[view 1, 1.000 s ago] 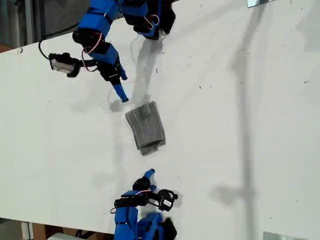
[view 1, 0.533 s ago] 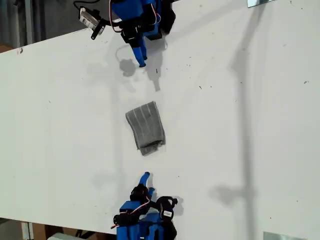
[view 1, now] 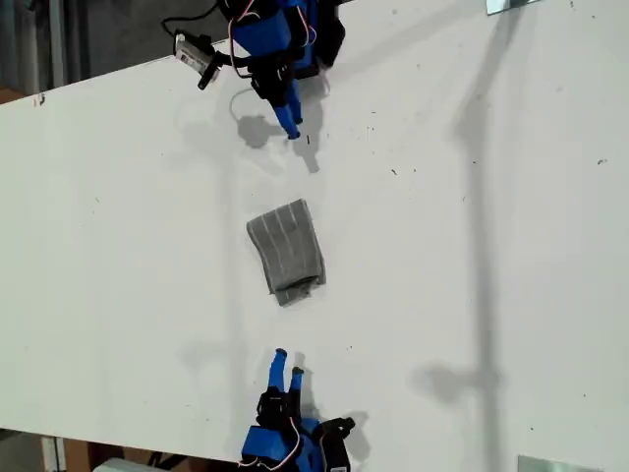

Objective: Grasp corners of a square towel and fold twice.

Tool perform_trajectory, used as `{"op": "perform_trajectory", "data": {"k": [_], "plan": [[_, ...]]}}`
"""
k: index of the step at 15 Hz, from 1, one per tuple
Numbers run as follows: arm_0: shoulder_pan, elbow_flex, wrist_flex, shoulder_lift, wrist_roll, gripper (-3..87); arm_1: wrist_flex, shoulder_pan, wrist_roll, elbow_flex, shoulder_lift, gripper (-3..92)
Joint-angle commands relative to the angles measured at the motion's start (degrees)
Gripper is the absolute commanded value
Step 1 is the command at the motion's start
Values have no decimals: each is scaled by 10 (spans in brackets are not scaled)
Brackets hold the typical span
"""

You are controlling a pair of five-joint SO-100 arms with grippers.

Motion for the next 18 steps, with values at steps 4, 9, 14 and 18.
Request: {"op": "perform_trajectory", "data": {"k": [4,9,14,18], "plan": [[23,100,-81,-4,-4,275,33,-85,65,27,-2,167],[77,105,-87,3,213,258,34,-98,50,26,-2,173],[76,105,-90,3,331,206,34,-93,50,26,-2,173],[75,105,-90,3,331,192,34,-92,50,26,-2,173]]}}
